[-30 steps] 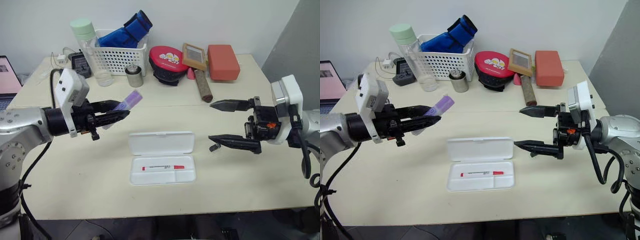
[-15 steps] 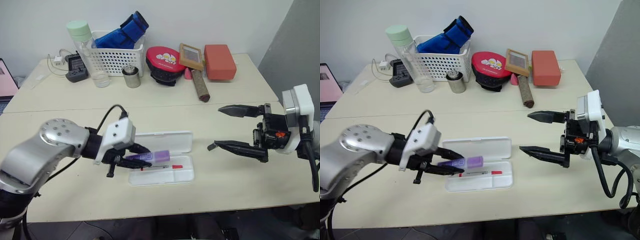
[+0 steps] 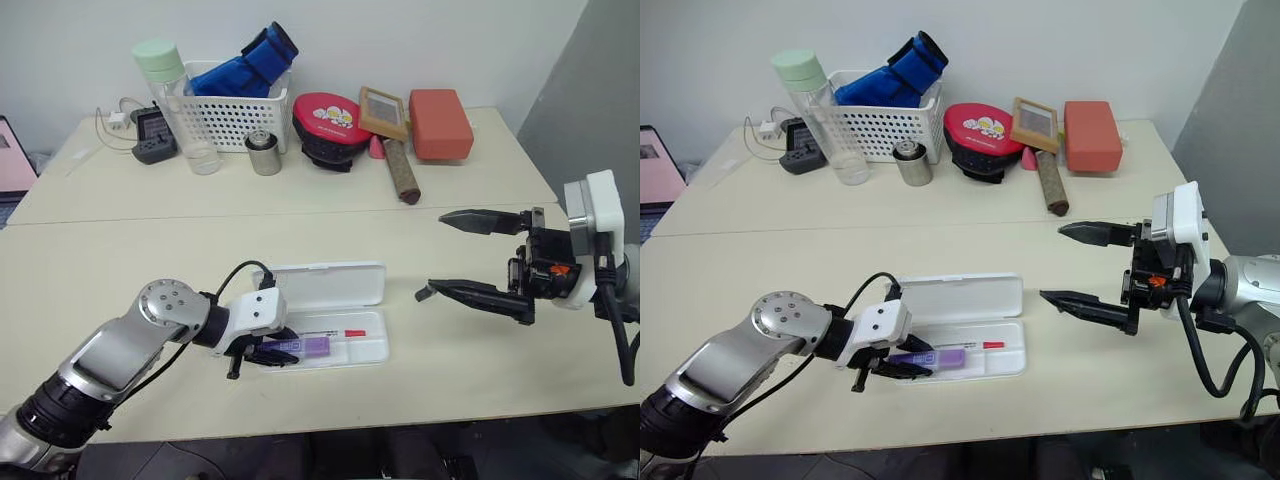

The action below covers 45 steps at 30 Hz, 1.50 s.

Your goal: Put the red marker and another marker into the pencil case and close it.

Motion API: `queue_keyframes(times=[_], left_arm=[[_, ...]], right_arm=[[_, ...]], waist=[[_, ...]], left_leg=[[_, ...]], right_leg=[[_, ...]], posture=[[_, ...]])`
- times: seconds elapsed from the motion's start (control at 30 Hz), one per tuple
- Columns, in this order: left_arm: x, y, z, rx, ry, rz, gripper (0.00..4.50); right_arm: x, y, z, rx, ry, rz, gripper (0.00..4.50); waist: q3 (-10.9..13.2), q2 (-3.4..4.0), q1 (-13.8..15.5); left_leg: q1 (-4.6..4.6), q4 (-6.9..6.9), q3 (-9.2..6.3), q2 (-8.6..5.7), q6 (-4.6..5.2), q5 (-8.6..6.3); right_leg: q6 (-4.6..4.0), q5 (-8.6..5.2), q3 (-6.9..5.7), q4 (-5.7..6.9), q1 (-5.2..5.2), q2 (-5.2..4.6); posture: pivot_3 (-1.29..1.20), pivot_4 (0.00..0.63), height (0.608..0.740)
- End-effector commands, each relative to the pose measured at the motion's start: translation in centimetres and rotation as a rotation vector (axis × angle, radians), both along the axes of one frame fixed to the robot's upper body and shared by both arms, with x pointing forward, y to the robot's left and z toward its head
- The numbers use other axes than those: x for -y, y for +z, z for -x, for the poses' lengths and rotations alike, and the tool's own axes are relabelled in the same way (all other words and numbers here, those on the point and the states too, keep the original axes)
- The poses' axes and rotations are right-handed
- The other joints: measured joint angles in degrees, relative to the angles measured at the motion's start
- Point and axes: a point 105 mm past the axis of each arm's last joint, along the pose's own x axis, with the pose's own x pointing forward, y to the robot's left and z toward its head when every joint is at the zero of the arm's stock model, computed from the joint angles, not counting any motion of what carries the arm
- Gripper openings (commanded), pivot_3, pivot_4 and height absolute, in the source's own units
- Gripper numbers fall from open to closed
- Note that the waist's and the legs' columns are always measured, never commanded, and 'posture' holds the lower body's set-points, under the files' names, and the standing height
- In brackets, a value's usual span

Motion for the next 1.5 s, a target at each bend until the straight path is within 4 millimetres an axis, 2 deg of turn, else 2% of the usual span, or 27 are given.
queue_keyframes(times=[0.03,0.23,0.47,0.53,0.83,0.97,1.2,1.23,1.3,1.5], left_arm=[[0.8,0.0,-0.2,0.027,-0.023,0.014,1.23],[1.8,0.4,-0.5,0.036,-0.023,0.053,1.23],[2.2,0.0,-0.1,0.012,-0.036,0.051,1.23],[2.7,0.5,0.3,-0.017,-0.039,0.089,1.23],[2.5,0.8,0.4,-0.020,-0.035,0.079,1.23],[2.6,1.8,-0.1,-0.007,-0.019,0.099,1.23],[2.3,1.3,0.0,-0.021,-0.010,0.073,1.23],[2.3,1.4,0.1,-0.029,-0.009,0.081,1.93],[2.3,1.3,0.1,-0.026,-0.013,0.076,1.99],[2.3,1.2,0.2,-0.034,-0.012,0.072,2.83]], right_arm=[[-0.2,0.7,0.5,0.039,0.015,0.006,4.50],[-0.3,0.7,0.6,0.039,0.017,0.007,4.50],[-0.2,0.8,0.6,0.039,0.015,0.009,4.50],[-0.2,0.7,0.6,0.038,0.015,0.009,4.50],[-0.3,0.8,0.5,0.041,0.015,0.005,4.50],[-0.3,0.7,0.5,0.039,0.016,0.004,4.50],[-0.4,0.7,0.5,0.039,0.016,0.001,4.50],[-0.4,0.7,0.5,0.038,0.016,0.000,4.50],[-0.4,0.7,0.5,0.039,0.015,0.001,4.50],[-0.4,0.7,0.5,0.041,0.014,0.001,4.50]], waist=[[0.0,0.00,0.0],[0.0,0.00,0.0],[0.0,0.00,-0.1],[0.0,0.00,-0.1],[0.0,0.00,-0.1],[0.0,0.00,-0.1],[0.0,0.00,-0.1],[0.0,0.00,-0.1],[0.0,0.00,-0.1],[0.0,0.00,-0.1]], left_leg=[[0.00,0.00,0.00,0.00,0.00,0.00],[0.01,0.00,0.00,0.01,0.00,0.00],[0.02,0.00,0.00,0.01,0.00,0.00],[0.02,0.00,0.00,0.01,0.00,0.00],[0.02,0.01,0.00,0.01,0.00,0.00],[0.01,0.02,-0.02,0.00,0.00,0.01],[0.03,0.01,0.00,0.00,0.01,0.01],[0.03,0.01,-0.01,0.00,0.01,0.01],[0.02,0.01,-0.01,0.00,0.01,0.01],[0.03,0.02,0.00,0.00,0.01,0.01]], right_leg=[[0.00,0.00,0.00,0.00,0.00,0.00],[0.00,0.00,-0.01,0.01,0.00,0.00],[0.00,0.00,-0.01,0.02,0.00,0.00],[0.00,0.00,-0.01,0.02,0.00,0.00],[0.00,0.00,-0.01,0.03,0.00,0.00],[0.00,0.00,-0.02,0.03,0.00,0.00],[0.00,0.00,-0.01,0.04,0.00,0.01],[0.00,0.00,-0.01,0.03,0.00,0.00],[0.00,0.00,-0.01,0.03,0.01,0.01],[0.00,0.00,-0.01,0.04,0.00,0.01]], posture=[[0.00,0.150,0.740],[0.00,0.150,0.740],[0.00,0.150,0.740],[0.00,0.150,0.740],[0.00,0.150,0.740],[0.00,0.150,0.740],[0.00,0.150,0.740],[0.00,0.150,0.740],[0.00,0.150,0.740],[0.00,0.150,0.740]])
